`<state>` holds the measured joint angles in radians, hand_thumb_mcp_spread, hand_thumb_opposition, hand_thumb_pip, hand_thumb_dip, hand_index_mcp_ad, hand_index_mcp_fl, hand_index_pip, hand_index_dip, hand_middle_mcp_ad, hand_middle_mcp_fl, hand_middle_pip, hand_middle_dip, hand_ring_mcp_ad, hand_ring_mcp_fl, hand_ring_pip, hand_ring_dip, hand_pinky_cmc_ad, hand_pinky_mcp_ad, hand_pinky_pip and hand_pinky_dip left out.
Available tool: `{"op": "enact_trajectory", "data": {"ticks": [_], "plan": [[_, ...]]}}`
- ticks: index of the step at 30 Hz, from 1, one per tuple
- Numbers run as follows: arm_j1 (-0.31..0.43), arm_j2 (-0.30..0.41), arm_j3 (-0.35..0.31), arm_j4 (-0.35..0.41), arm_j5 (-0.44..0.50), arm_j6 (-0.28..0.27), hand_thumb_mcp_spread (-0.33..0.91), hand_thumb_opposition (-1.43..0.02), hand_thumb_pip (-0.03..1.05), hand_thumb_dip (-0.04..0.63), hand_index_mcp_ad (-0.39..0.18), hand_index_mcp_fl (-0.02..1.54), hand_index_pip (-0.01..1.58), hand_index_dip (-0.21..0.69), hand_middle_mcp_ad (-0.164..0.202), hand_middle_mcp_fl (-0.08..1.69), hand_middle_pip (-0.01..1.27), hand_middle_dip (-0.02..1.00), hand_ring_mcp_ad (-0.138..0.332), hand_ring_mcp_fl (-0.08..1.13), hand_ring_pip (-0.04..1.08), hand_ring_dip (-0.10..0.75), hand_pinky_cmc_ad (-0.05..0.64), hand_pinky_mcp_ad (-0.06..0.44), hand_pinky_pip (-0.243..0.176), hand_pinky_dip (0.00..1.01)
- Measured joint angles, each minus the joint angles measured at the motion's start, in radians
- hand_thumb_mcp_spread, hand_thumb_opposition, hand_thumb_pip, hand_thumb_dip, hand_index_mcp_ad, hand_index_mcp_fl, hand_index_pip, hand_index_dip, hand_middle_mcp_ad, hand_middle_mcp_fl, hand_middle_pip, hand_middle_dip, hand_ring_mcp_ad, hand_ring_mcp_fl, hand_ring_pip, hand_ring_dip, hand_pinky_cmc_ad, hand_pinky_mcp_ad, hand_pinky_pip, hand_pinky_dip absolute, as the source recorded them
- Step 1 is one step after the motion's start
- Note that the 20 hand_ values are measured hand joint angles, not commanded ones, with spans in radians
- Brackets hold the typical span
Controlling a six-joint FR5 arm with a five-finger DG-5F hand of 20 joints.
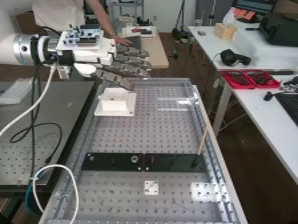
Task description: Grab the larger nut and place it in the white container
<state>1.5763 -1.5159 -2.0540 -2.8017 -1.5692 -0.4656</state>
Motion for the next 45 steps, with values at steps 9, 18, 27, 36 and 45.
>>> {"op": "enact_trajectory", "data": {"ticks": [9,18,27,36,45], "plan": [[-0.139,0.002,0.092,-0.117,-0.094,-0.038,0.2,-0.81,0.67,0.202,-0.138,0.04,0.22,-0.063,0.077,0.01,0.13,0.23,0.18,0.0,0.07,0.103,0.379,0.305,-0.14,0.63],[-0.192,0.001,0.113,-0.132,-0.153,-0.048,0.2,-0.81,0.67,0.202,-0.141,0.05,0.2,-0.04,0.075,0.0,0.13,0.23,0.18,0.0,0.07,0.103,0.396,0.309,-0.138,0.63],[-0.199,0.002,0.121,-0.131,-0.167,-0.052,0.2,-0.81,0.67,0.206,-0.141,0.05,0.2,-0.03,0.075,0.0,0.13,0.24,0.178,0.0,0.07,0.103,0.396,0.309,-0.138,0.63],[-0.195,-0.002,0.127,-0.133,-0.175,-0.053,0.2,-0.81,0.65,0.202,-0.141,0.05,0.2,-0.028,0.075,0.01,0.13,0.24,0.178,0.0,0.06,0.103,0.396,0.309,-0.14,0.63],[-0.187,0.004,0.123,-0.135,-0.176,-0.054,0.2,-0.81,0.65,0.202,-0.141,0.05,0.2,-0.028,0.075,0.01,0.13,0.23,0.178,0.0,0.06,0.103,0.396,0.309,-0.14,0.63]]}}
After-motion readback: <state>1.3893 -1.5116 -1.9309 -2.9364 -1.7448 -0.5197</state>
